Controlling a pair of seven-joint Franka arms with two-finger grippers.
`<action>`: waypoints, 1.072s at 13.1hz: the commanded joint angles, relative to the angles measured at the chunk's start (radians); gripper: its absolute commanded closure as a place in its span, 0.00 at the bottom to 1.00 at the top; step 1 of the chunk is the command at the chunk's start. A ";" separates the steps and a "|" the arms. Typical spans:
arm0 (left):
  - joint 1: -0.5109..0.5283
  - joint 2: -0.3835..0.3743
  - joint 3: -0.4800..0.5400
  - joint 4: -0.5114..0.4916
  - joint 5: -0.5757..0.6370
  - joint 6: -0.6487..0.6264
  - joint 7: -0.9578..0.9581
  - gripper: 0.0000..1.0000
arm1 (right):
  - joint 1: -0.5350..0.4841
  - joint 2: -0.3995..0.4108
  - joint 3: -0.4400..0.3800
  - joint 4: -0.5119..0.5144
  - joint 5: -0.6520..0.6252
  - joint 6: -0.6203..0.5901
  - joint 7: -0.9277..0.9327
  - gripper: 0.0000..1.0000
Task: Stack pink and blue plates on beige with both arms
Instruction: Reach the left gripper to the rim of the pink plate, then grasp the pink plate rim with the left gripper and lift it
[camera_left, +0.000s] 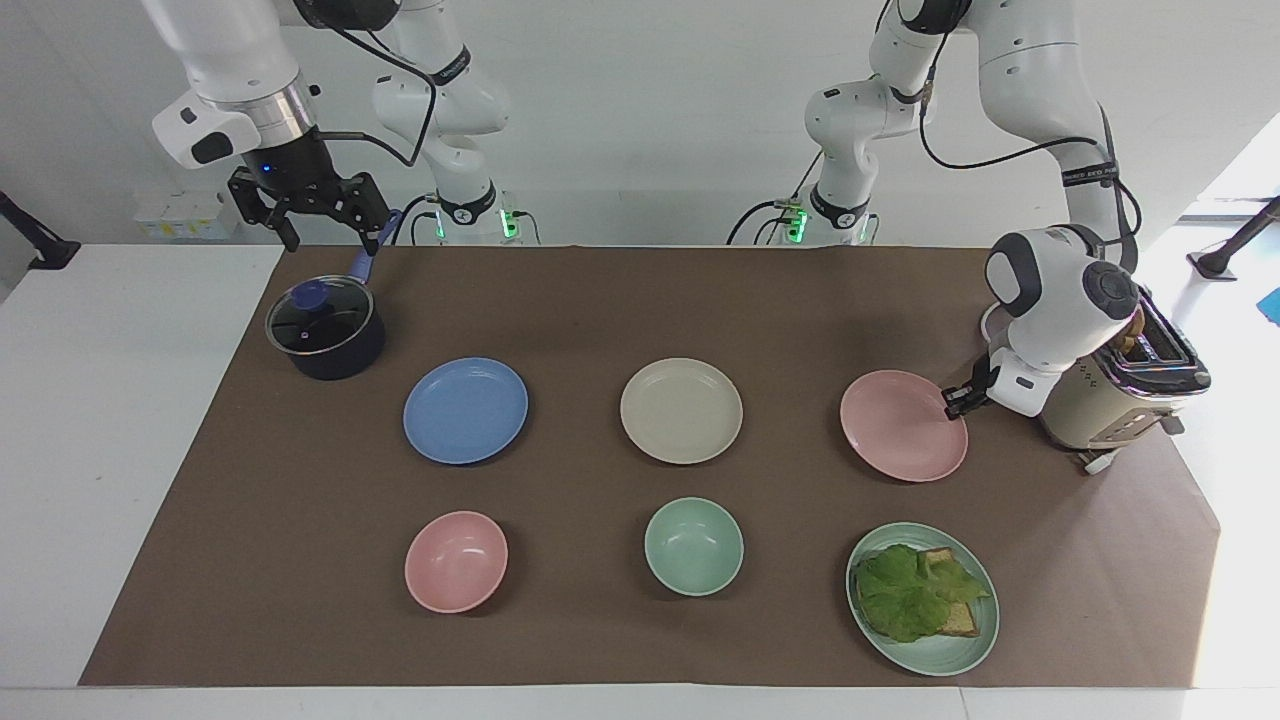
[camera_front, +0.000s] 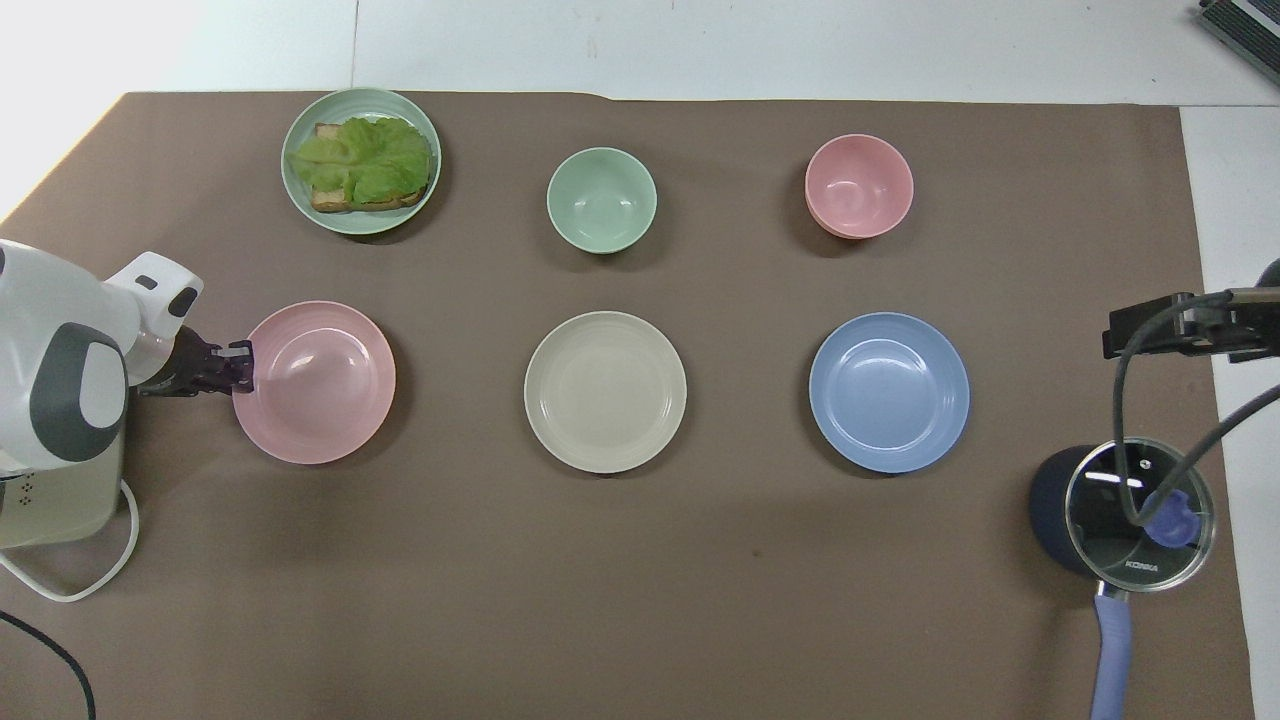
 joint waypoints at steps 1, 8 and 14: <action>0.004 0.006 0.001 0.088 -0.007 -0.136 0.098 1.00 | -0.007 -0.017 0.001 -0.021 0.001 0.015 -0.016 0.00; -0.094 -0.043 -0.027 0.183 -0.020 -0.421 -0.045 1.00 | -0.007 -0.017 0.001 -0.021 0.001 0.015 -0.016 0.00; -0.345 -0.066 -0.034 0.174 -0.134 -0.386 -0.462 1.00 | -0.007 -0.017 0.001 -0.021 0.001 0.015 -0.015 0.00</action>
